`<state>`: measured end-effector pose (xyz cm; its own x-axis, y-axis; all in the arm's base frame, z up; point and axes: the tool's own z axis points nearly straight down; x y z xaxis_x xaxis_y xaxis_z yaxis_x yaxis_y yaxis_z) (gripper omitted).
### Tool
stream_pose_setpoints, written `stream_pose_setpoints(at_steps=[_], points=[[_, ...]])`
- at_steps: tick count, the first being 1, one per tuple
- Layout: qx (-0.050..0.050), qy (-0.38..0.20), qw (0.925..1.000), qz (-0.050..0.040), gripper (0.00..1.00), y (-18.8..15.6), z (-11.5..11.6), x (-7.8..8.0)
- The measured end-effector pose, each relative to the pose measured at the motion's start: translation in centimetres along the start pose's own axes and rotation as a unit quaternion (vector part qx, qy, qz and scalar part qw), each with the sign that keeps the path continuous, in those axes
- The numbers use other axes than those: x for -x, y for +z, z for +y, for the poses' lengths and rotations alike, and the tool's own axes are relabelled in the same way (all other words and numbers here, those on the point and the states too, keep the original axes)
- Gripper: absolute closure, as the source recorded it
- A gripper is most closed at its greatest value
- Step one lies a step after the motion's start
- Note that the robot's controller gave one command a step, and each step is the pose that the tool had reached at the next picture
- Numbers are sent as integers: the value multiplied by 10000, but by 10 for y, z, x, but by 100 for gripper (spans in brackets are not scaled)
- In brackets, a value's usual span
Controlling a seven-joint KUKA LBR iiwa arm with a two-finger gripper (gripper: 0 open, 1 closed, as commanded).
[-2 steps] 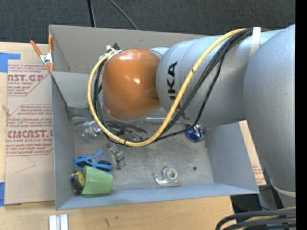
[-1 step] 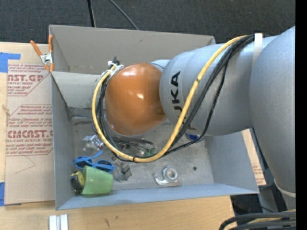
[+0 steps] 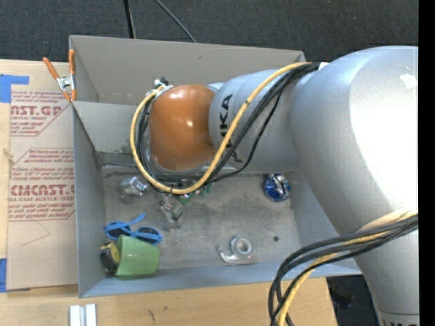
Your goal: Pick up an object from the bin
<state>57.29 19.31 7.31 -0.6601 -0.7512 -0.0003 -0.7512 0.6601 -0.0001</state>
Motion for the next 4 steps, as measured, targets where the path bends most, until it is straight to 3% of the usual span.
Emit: stream_pose_setpoints(at_steps=[1, 2, 3, 4], points=[[0, -1372, 9905, 2, 0, 3, 69, -2], [-105, -1213, 9925, -101, 0, -3, 91, -19], [-89, -1069, 9942, -55, 0, -2, 91, -15], [-89, -1061, 9943, -14, 100, 0, 90, -18]])
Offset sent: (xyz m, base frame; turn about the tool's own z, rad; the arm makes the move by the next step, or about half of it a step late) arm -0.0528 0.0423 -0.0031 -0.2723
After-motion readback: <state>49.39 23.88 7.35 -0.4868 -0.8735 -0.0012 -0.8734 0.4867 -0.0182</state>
